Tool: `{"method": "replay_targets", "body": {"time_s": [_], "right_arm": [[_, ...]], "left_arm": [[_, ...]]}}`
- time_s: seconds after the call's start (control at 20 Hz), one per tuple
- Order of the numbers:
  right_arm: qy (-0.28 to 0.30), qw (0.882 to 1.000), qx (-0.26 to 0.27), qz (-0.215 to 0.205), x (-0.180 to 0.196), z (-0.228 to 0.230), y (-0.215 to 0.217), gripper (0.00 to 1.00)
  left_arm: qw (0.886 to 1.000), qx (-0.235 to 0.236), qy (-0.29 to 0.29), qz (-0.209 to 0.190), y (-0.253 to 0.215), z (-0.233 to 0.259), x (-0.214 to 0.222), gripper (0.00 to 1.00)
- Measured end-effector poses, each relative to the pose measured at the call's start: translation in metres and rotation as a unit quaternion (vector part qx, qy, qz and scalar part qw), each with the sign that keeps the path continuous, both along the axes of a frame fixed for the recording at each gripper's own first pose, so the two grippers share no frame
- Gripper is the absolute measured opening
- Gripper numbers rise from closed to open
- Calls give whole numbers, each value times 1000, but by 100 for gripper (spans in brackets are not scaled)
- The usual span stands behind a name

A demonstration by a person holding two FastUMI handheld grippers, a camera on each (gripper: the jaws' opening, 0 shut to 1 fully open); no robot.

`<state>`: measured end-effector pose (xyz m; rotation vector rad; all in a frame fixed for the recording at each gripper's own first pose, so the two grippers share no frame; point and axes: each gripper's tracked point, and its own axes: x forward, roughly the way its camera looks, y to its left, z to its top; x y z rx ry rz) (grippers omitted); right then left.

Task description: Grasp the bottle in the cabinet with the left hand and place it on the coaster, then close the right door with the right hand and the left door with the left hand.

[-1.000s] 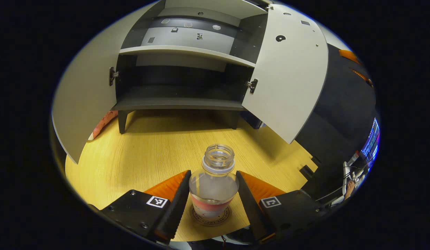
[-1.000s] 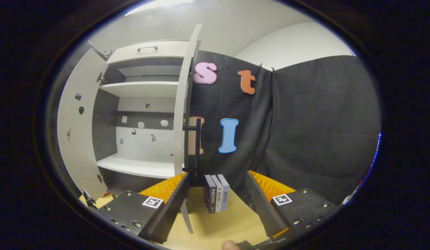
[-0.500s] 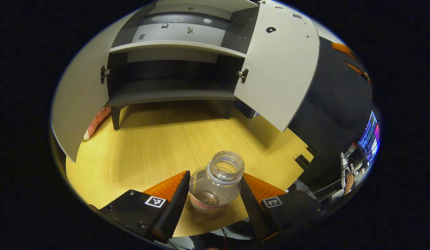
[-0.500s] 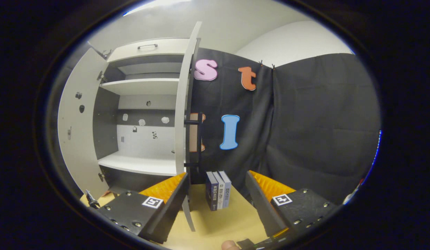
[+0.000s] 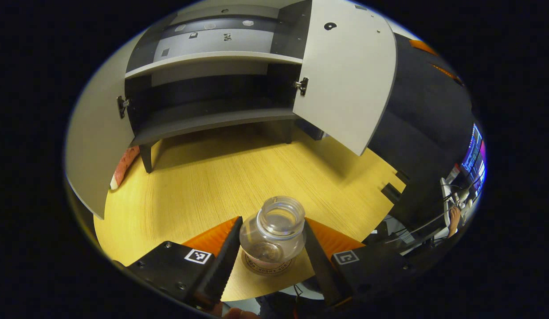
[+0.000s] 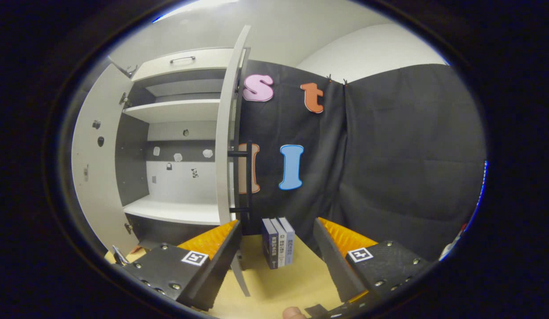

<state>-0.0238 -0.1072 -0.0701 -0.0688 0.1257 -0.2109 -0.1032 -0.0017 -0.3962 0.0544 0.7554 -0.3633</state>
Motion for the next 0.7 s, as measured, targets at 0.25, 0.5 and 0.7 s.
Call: {"method": "replay_targets", "body": {"time_s": [0.25,0.5,0.7], "right_arm": [[0,1000,3,4,6,-3,3,99],[-3,1000,4,11,12,-3,7,99],[-5,1000,2,13,13,0,7,99]], "left_arm": [[1000,-7,-20,0,-2,26,5,89],[998,-12,-59,-3,-6,66,14,82],[994,-31,-99,13,-9,110,29,82]]}}
